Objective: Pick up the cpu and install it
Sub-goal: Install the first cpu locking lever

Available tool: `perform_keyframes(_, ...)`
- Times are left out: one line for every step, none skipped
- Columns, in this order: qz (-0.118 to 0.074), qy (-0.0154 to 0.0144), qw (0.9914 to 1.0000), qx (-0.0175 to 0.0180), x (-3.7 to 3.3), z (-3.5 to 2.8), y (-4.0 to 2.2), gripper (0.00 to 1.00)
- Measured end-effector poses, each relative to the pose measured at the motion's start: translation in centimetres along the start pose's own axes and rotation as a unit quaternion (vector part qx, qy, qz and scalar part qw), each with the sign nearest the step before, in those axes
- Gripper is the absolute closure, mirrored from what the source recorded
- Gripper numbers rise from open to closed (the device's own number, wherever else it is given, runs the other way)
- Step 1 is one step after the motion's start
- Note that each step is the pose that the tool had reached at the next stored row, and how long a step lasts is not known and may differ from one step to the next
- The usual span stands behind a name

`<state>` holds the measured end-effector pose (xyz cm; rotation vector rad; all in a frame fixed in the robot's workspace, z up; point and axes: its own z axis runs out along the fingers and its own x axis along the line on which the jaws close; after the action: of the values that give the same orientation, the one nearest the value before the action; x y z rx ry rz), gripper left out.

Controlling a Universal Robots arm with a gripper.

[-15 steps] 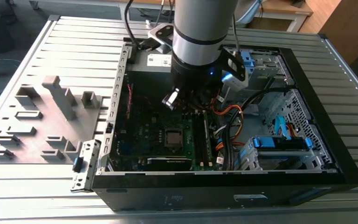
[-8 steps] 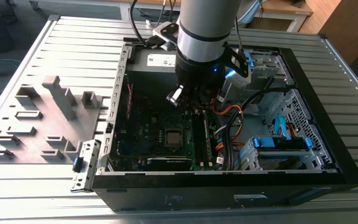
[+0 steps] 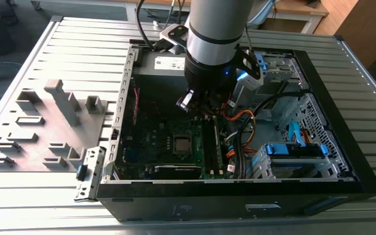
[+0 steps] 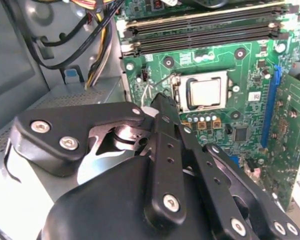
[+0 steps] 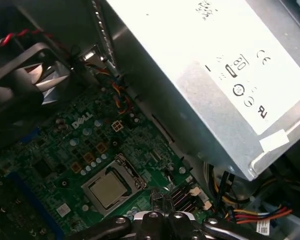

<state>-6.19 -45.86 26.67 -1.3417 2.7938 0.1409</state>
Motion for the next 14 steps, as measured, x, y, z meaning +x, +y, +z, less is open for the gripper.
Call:
perform_keyframes(-0.005,-0.0008,0.99999,-0.0013,0.0,0.01,0.0,0.89)
perform_keyframes(-0.009,-0.0024,0.99995,-0.003,-0.01,0.02,-0.01,0.89)
perform_keyframes(-0.012,-0.0046,0.9999,-0.0051,-0.02,0.02,-0.02,0.89)
perform_keyframes(-0.014,-0.0073,0.99984,-0.0076,-0.03,0.02,-0.03,0.89)
perform_keyframes(-0.016,-0.0096,0.99978,-0.0096,-0.03,0.02,-0.04,0.89)
perform_keyframes(-0.016,-0.0098,0.99978,-0.0097,-0.04,0.02,-0.04,0.89)
perform_keyframes(-0.016,-0.0098,0.99977,-0.0098,-0.04,0.02,-0.04,0.89)
perform_keyframes(-0.016,-0.0099,0.99977,-0.0098,-0.04,0.02,-0.04,0.89)
perform_keyframes(-0.016,-0.0117,0.99974,-0.0112,-0.03,0.04,-0.05,0.89)
perform_keyframes(-0.016,-0.0159,0.99964,-0.0144,-0.03,0.08,-0.05,0.89)
perform_keyframes(-0.016,-0.0193,0.99954,-0.0168,-0.03,0.14,-0.05,0.89)
perform_keyframes(-0.016,-0.0222,0.99944,-0.0189,-0.02,0.2,-0.05,0.89)
perform_keyframes(-0.016,-0.0251,0.99933,-0.0211,-0.01,0.28,-0.06,0.89)
perform_keyframes(-0.017,-0.0275,0.99922,-0.023,-0.01,0.35,-0.06,0.89)
